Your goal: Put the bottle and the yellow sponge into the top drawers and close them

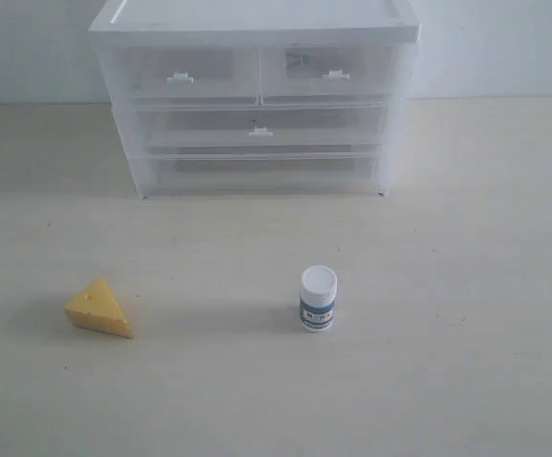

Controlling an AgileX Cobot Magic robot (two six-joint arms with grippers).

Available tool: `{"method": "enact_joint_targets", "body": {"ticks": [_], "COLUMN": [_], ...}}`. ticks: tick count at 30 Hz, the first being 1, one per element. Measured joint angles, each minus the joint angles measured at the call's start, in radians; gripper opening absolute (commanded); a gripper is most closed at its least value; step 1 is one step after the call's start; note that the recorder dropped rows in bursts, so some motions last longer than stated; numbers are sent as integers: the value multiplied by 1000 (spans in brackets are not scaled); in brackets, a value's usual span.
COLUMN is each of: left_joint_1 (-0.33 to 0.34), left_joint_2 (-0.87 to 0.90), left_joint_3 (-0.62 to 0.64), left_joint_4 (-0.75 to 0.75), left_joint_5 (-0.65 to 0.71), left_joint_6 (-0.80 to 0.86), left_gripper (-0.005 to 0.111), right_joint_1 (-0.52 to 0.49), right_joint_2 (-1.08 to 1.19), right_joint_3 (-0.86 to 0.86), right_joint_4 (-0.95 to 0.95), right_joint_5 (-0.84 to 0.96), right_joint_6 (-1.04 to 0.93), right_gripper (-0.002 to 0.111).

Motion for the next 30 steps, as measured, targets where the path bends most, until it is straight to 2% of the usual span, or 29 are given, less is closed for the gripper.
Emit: {"method": "enact_joint_targets", "body": {"ticks": [17, 19, 21, 23, 24, 25, 26, 28, 30], "left_joint_1": [0, 0, 0, 0, 0, 0, 0, 0, 0], "left_joint_2": [0, 0, 0, 0, 0, -1, -1, 24, 168], "left_joint_3": [0, 0, 0, 0, 0, 0, 0, -42, -143], "left_joint_4": [0, -41, -109, -174, -189, -191, -173, -103, -34], "left_joint_5": [0, -22, -94, -256, -396, -457, -595, -753, -713], "left_joint_6": [0, -28, -84, -209, -299, -334, -370, -324, -334], "left_gripper": [4, 4, 4, 4, 4, 4, 4, 4, 4], "right_joint_1": [0, 0, 0, 0, 0, 0, 0, 0, 0], "right_joint_2": [0, 0, 0, -2, -2, -2, -2, 4, 87], "right_joint_3": [0, 0, 0, 0, 0, 0, 0, -28, -76], "right_joint_4": [0, 16, 63, 131, 152, 158, 121, -78, -287], "right_joint_5": [0, -25, -86, -235, -377, -440, -510, -526, -526], "right_joint_6": [0, 16, 50, 105, 139, 150, 164, 235, 378], "right_gripper": [2, 2, 2, 2, 2, 2, 2, 2, 2]}}
